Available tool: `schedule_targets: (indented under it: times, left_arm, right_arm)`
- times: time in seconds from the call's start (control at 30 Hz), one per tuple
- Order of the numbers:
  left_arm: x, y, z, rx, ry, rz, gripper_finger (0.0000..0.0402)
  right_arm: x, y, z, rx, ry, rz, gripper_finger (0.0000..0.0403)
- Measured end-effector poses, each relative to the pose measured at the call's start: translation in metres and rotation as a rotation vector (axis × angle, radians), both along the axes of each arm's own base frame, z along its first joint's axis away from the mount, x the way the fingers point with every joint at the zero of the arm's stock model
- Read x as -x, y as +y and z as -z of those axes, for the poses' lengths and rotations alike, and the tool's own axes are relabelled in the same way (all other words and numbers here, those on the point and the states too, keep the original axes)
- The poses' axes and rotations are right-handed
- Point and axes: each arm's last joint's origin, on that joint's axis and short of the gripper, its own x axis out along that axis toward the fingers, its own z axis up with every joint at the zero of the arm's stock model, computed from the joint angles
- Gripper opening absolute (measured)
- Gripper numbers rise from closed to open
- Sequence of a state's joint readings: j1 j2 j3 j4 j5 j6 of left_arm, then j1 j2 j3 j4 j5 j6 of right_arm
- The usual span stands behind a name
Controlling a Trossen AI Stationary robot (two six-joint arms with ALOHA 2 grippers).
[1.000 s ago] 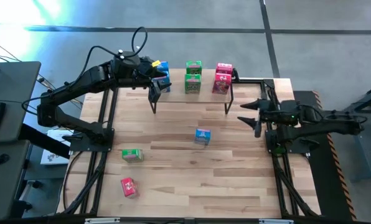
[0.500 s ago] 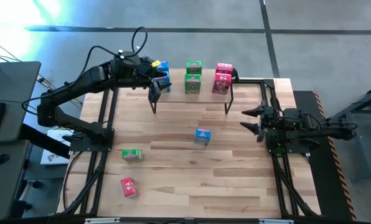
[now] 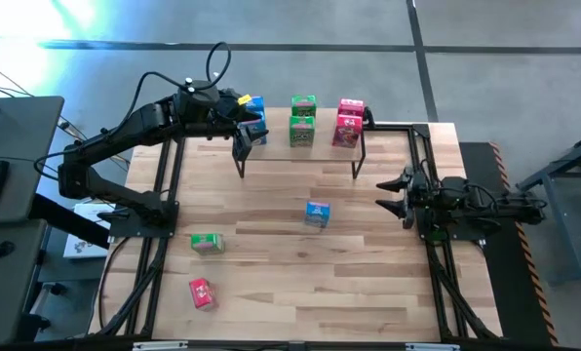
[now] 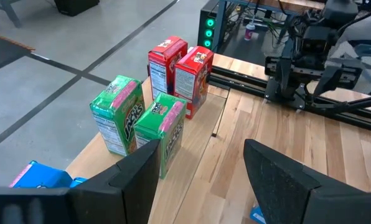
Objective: Stack cereal on shelf
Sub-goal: Put the blue cereal box on the shelf aligned with the other blue cereal boxes
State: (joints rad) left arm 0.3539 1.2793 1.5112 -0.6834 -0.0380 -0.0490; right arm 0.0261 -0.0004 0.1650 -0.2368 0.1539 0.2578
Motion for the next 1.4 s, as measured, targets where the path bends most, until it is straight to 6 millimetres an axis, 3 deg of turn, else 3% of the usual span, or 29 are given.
schedule_targets:
  times: [0.63,1.23,1.4]
  left_arm:
    - [0.000,0.000,0.000,0.000,0.000,0.000,0.0221]
    - [0.000,0.000,0.000,0.000,0.000,0.000,0.0221]
    - [0.000,0.000,0.000,0.000,0.000,0.000,0.0221]
  right_arm:
    - [0.000,0.002,0.019,-0.023,0.149,-0.082,0.0257]
    - [0.001,0.002,0.025,-0.189,0.197,-0.023,0.0257]
    - [0.001,0.002,0.025,-0.158,0.201,-0.025,0.0257]
